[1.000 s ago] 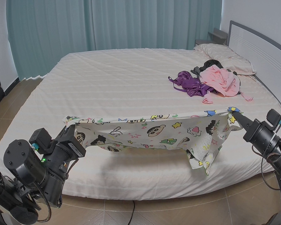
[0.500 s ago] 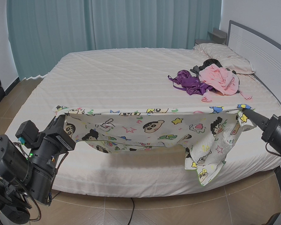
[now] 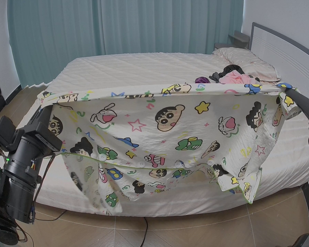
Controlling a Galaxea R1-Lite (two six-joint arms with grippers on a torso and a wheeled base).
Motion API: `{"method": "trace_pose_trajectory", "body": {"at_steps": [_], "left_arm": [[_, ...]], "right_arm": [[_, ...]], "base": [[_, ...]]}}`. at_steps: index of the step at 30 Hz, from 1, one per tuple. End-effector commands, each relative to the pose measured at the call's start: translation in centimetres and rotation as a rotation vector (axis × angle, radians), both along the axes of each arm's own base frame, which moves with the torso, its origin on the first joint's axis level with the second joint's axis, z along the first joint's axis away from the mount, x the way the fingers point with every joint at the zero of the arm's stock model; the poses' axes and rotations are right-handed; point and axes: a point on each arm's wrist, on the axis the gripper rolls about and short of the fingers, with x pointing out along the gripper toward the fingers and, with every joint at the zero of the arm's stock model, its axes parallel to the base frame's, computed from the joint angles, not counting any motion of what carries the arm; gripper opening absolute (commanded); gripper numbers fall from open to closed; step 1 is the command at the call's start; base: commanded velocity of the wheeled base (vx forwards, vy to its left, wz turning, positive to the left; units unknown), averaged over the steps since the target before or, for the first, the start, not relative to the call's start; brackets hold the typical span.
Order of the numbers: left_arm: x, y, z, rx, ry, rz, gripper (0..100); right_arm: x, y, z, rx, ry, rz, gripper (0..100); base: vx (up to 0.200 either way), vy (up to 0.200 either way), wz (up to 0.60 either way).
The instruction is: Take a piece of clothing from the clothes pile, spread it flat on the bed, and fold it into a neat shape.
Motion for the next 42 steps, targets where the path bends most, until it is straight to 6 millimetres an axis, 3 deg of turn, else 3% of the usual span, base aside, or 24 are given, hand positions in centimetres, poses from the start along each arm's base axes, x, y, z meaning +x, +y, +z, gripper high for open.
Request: {"method": "trace_pose_trajectory", "body": {"at_steps": [1,10,15,21,28,34,42], "left_arm": [[-0.8,0.7,1.2,-0.047,-0.056,0.003,0],[-0.9,0.8,1.4,-0.032,-0.061,0.012,0],[-0.7,0.7,1.0,-0.018,-0.045,0.012,0],[0.0,0.0,0.5,0.002,-0.024,0.011,0],[2.8,-0.8,0.4,0.013,-0.002,0.07,0],[6.5,-1.5,-0.9,0.037,0.065,0.13,0],[11.4,-1.5,-3.0,0.048,0.123,0.219,0]], "right_arm": [[-0.3,-0.1,0.5,0.007,-0.024,0.005,0],[-1.7,-0.6,2.2,0.017,-0.084,0.06,0],[-1.1,-0.1,1.1,-0.012,-0.019,0.08,0],[-1.0,-0.1,1.4,-0.009,-0.025,0.09,0],[1.9,0.4,1.8,-0.021,0.004,0.041,0],[5.1,0.5,1.6,-0.034,0.045,-0.012,0],[8.4,0.7,0.6,-0.042,0.067,-0.054,0]], "base": [[0.0,0.0,0.0],[0.0,0.0,0.0],[0.0,0.0,0.0],[0.0,0.0,0.0],[0.0,0.0,0.0],[0.0,0.0,0.0],[0.2,0.0,0.0]]}}
